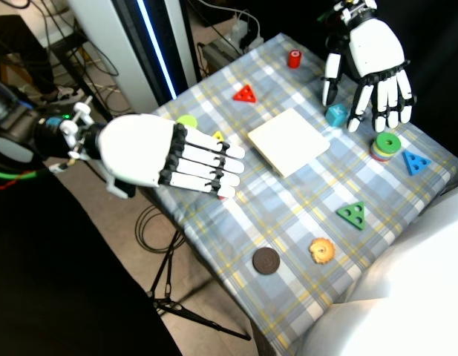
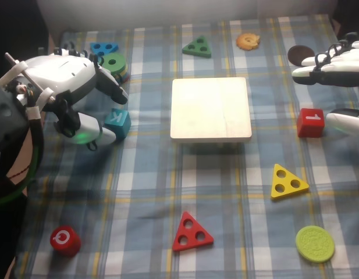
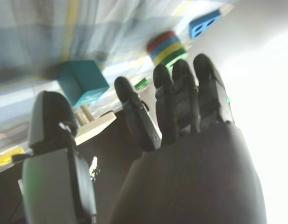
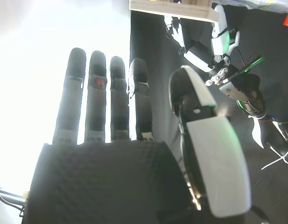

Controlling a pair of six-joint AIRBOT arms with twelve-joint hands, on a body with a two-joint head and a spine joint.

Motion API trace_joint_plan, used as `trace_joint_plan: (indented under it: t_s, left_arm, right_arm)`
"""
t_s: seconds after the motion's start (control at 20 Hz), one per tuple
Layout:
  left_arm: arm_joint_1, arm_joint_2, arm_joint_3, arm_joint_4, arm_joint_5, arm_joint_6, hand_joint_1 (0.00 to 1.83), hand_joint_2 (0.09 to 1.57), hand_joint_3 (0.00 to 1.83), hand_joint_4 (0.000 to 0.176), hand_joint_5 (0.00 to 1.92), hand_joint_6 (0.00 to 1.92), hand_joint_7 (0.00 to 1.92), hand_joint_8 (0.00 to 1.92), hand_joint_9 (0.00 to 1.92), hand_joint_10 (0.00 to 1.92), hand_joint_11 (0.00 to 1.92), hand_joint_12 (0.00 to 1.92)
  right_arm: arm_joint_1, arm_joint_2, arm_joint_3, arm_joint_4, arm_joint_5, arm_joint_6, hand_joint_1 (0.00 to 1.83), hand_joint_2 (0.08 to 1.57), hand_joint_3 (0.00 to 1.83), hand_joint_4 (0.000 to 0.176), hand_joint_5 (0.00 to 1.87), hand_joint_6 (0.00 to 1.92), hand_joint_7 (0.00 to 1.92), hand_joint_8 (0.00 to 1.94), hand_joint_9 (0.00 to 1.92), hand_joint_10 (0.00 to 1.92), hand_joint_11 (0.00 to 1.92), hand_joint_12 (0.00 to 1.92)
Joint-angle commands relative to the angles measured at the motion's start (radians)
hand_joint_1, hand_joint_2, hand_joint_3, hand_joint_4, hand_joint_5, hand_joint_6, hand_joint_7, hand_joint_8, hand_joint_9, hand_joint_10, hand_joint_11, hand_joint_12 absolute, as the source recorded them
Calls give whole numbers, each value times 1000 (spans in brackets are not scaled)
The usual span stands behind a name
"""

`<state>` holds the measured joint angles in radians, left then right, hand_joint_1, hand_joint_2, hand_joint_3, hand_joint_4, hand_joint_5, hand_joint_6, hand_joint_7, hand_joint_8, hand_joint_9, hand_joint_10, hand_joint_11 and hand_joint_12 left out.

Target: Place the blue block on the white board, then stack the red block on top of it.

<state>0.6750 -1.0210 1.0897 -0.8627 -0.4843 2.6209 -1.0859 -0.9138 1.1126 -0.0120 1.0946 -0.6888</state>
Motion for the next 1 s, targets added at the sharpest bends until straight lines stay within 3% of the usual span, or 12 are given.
trace_joint_plan:
  t_s: [0.0, 0.05, 0.1, 0.15, 0.2, 0.55, 0.75, 0.8, 0.9, 0.95]
  left_arm:
    - [-15, -6, 9, 23, -81, 1, 1008, 989, 4, 172, 822, 12, 443, 5, 303, 4, 0, 387]
    - [-15, -8, 11, 21, -81, 1, 988, 1014, 0, 175, 882, 5, 477, 2, 332, 2, 4, 429]
    - [-15, -10, 13, 18, -80, 1, 1022, 1071, 1, 176, 996, 709, 495, 7, 343, 4, 0, 468]
    - [-15, -12, 14, 16, -80, 1, 1012, 1102, 6, 176, 966, 943, 499, 3, 344, 2, 0, 461]
    - [-15, -15, 16, 14, -80, 1, 1007, 1115, 0, 176, 951, 1003, 502, 2, 351, 1, 0, 480]
    - [-16, -25, 18, -11, -104, -4, 1022, 1103, 0, 176, 990, 951, 595, 6, 431, 6, 17, 563]
    - [-18, -5, -26, 46, -168, -96, 1019, 1110, 0, 176, 978, 973, 647, 7, 423, 1, 0, 520]
    - [-18, 7, -43, 73, -188, -126, 1037, 1111, 0, 132, 981, 970, 647, 5, 397, 6, 0, 467]
    - [-19, 35, -81, 150, -229, -207, 1010, 1132, 2, 156, 937, 1038, 654, 3, 390, 2, 0, 435]
    - [-21, 48, -99, 187, -251, -240, 1008, 1133, 2, 158, 934, 1043, 655, 3, 390, 2, 0, 434]
  right_arm:
    - [15, 4, 5, 18, 120, 6, 611, 1361, 1, 5, 483, 0, 488, 0, 480, 0, 351, 278]
    - [15, 4, 5, 18, 120, 6, 597, 1365, 2, 2, 484, 0, 495, 2, 487, 2, 358, 272]
    - [15, 4, 5, 18, 120, 6, 593, 1366, 2, 4, 481, 0, 495, 2, 484, 1, 356, 267]
    - [15, 4, 5, 18, 120, 6, 595, 1368, 3, 2, 481, 0, 496, 2, 486, 1, 358, 266]
    - [15, 4, 6, 18, 120, 7, 595, 1370, 3, 1, 478, 0, 495, 1, 484, 0, 357, 263]
    - [11, 3, 6, 18, 120, 13, 590, 1382, 5, 0, 488, 3, 509, 4, 498, 4, 374, 257]
    - [7, 3, 6, 18, 120, 18, 601, 1380, 1, 0, 499, 5, 518, 5, 504, 4, 381, 252]
    - [7, 3, 6, 18, 120, 18, 600, 1379, 1, 0, 499, 4, 521, 5, 506, 5, 383, 251]
    - [7, 3, 6, 18, 120, 18, 606, 1382, 2, 0, 497, 3, 520, 4, 507, 4, 382, 247]
    - [7, 3, 6, 18, 120, 18, 612, 1381, 0, 0, 498, 2, 520, 3, 507, 3, 385, 241]
